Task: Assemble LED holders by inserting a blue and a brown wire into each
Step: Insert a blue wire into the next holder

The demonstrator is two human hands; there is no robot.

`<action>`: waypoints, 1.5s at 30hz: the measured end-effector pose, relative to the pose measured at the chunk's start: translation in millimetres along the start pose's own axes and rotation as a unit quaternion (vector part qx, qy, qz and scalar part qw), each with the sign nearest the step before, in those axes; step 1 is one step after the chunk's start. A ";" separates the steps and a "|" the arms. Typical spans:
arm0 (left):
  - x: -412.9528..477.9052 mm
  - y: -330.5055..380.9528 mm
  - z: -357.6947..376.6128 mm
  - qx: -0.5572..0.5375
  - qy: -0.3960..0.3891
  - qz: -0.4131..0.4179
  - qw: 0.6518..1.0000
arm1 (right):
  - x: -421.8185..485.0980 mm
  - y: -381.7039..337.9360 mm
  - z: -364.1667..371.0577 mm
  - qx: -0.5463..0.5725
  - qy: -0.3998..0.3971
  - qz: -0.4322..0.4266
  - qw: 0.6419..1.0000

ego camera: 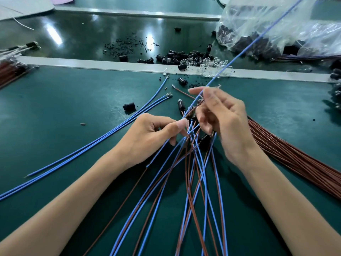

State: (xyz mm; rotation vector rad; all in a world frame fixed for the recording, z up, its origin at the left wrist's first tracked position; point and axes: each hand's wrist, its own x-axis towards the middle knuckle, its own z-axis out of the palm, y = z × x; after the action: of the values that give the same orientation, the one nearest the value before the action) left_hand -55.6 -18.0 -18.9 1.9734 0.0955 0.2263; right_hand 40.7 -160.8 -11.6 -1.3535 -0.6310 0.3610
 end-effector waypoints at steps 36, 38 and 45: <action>4.4 -9.9 4.7 0.070 0.052 0.066 0.994 | 2.3 0.6 -8.2 0.045 -0.022 0.011 0.999; 3.3 -6.8 6.2 0.032 0.027 0.061 0.997 | -1.2 4.1 -0.8 -0.030 -0.057 0.005 0.998; 4.9 -9.4 3.9 0.011 0.053 0.053 0.997 | -1.0 -0.7 -1.6 -0.045 0.019 -0.055 0.997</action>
State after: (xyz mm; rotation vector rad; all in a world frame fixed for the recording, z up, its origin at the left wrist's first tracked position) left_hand -49.7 -16.8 -28.4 1.9908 0.0629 0.4003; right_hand 40.9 -162.8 -11.3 -1.4010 -0.6928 0.2199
